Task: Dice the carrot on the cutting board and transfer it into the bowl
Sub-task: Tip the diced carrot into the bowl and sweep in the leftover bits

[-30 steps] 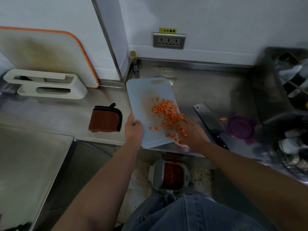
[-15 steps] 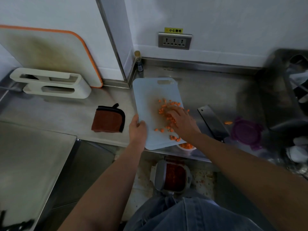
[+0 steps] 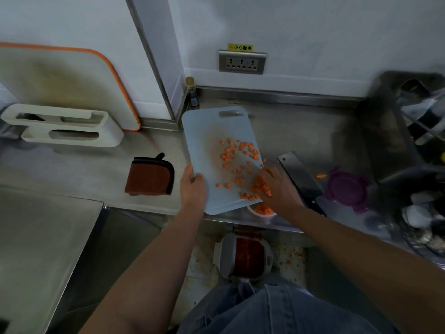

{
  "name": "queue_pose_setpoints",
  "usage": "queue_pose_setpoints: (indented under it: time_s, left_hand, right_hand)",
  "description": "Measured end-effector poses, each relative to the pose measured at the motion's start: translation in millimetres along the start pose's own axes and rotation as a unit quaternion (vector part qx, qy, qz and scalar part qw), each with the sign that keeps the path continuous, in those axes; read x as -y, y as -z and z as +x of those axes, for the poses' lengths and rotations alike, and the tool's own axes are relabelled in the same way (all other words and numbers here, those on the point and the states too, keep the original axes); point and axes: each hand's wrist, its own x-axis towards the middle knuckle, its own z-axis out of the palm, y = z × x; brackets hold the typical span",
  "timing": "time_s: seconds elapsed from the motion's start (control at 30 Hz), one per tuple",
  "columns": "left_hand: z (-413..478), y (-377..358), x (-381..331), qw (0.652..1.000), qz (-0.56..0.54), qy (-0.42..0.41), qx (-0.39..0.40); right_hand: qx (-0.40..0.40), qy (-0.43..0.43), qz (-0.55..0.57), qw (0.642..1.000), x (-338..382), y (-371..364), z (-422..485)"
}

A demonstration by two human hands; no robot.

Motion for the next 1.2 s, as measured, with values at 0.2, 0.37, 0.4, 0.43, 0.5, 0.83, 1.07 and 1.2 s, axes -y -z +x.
queue_pose_setpoints:
  time_s: [0.2,0.37,0.4,0.43,0.5,0.83,1.07,1.2]
  left_hand:
    - [-6.1,-4.2,-6.9,1.000,0.025,-0.018,0.006]
    - [-2.6,0.3,3.6,1.000,-0.006,0.007,-0.005]
    - [-1.1,1.3,5.6,1.000,0.000,0.011,-0.011]
    - [-2.8,1.1,1.5,1.000,0.001,0.010,-0.013]
    - [-3.4,-0.4,-2.4,1.000,-0.009,0.005,-0.010]
    - [2.5,-4.3,-0.1,1.000,-0.022,0.014,-0.011]
    - [8.1,-1.1,2.1,1.000,-0.027,0.003,-0.015]
    - [5.7,0.3,1.1,1.000,0.005,-0.002,-0.002]
  right_hand:
    - [0.059,0.047,-0.028,0.997,24.5,-4.3,10.1]
    - [0.044,0.038,-0.020,0.998,12.7,-4.5,-4.5]
    - [0.036,0.035,-0.018,0.999,9.5,-3.1,-6.5]
    - [0.023,0.034,-0.016,0.999,7.9,-1.2,-7.1]
    - [-0.005,0.042,-0.006,0.999,11.9,2.3,-4.1]
    - [0.027,0.118,-0.057,0.991,39.4,-8.4,11.5]
    - [0.035,0.071,-0.044,0.996,-0.6,-5.5,-6.9]
    - [-0.008,0.036,-0.002,0.999,12.1,4.6,0.1]
